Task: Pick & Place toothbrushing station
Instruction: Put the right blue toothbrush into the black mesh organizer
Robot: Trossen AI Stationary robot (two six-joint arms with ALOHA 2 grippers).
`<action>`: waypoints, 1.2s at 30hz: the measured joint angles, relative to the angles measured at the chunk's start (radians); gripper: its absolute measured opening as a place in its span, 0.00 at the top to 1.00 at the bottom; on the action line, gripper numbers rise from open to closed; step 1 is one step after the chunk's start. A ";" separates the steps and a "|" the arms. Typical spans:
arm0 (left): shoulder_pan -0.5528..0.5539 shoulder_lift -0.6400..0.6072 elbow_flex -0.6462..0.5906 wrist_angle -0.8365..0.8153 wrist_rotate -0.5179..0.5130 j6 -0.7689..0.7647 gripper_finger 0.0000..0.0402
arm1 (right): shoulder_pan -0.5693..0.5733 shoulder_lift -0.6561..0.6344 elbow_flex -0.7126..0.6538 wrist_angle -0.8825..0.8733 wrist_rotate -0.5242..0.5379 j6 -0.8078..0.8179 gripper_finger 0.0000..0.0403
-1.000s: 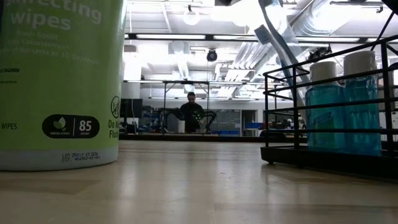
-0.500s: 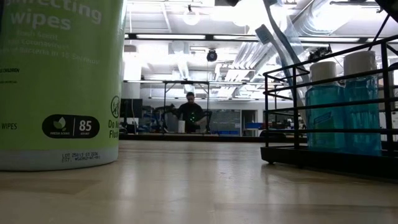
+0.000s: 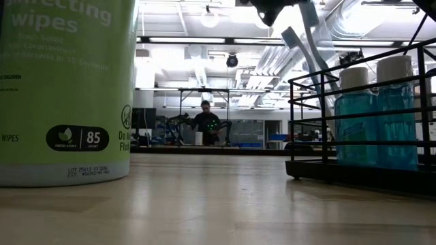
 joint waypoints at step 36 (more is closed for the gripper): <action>-0.023 0.016 -0.001 0.124 -0.096 0.105 0.87 | 0.000 0.000 0.000 0.010 -0.048 0.004 0.72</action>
